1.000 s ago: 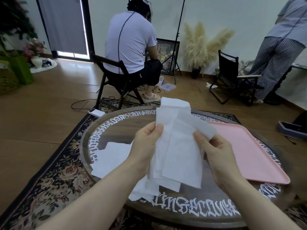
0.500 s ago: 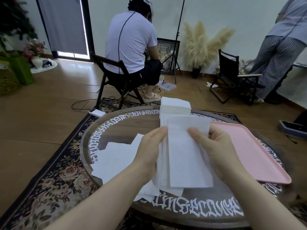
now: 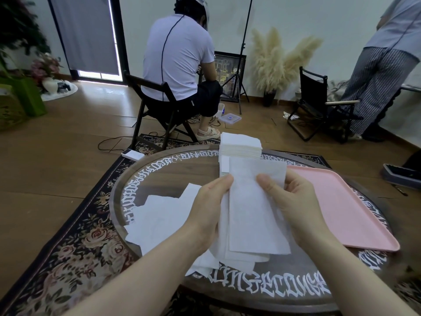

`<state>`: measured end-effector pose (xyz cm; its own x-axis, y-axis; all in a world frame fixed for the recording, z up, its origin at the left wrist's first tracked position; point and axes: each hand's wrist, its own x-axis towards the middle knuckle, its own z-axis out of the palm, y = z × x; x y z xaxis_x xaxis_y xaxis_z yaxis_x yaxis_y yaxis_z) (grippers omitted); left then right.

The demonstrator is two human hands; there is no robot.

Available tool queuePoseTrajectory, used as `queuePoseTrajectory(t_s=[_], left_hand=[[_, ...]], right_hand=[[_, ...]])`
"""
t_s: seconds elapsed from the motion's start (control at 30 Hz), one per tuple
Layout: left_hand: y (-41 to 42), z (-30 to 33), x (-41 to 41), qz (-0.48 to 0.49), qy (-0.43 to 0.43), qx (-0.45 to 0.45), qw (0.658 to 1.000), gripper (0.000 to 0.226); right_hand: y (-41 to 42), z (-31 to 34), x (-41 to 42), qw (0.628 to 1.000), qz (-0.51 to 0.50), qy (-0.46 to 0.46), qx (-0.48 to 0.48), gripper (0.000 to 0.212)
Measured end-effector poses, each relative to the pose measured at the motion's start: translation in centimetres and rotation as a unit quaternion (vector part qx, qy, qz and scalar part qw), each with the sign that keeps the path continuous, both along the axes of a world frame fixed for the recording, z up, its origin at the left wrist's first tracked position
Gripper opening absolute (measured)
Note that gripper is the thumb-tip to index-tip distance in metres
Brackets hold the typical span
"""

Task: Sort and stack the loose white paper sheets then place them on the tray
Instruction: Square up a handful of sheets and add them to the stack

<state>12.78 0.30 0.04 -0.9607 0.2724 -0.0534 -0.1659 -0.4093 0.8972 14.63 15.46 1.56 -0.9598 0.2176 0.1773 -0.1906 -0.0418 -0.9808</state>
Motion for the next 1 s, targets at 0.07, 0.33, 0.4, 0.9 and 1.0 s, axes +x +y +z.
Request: queuePoseTrajectory(t_s=[0.07, 0.33, 0.4, 0.9, 1.0], left_hand=[[0.0, -0.1, 0.0, -0.003, 0.002, 0.002, 1.000, 0.029], [-0.2, -0.5, 0.0, -0.008, 0.057, -0.036, 0.998, 0.020], [-0.3, -0.5, -0.1, -0.015, 0.083, -0.063, 0.994, 0.020], [-0.5, -0.6, -0.4, -0.038, 0.075, -0.030, 0.996, 0.020], [-0.5, -0.3, -0.3, -0.015, 0.071, -0.023, 0.997, 0.031]], right_hand=[[0.1, 0.0, -0.1, 1.000, -0.005, -0.004, 0.006, 0.011], [0.5, 0.6, 0.2, 0.987, -0.048, 0.066, 0.135, 0.030], [1.0, 1.2, 0.2, 0.961, -0.061, 0.108, 0.246, 0.047], [2.9, -0.9, 0.0, 0.991, 0.113, -0.071, 0.007, 0.051], [2.6, -1.1, -0.2, 0.992, 0.081, -0.077, -0.054, 0.046]])
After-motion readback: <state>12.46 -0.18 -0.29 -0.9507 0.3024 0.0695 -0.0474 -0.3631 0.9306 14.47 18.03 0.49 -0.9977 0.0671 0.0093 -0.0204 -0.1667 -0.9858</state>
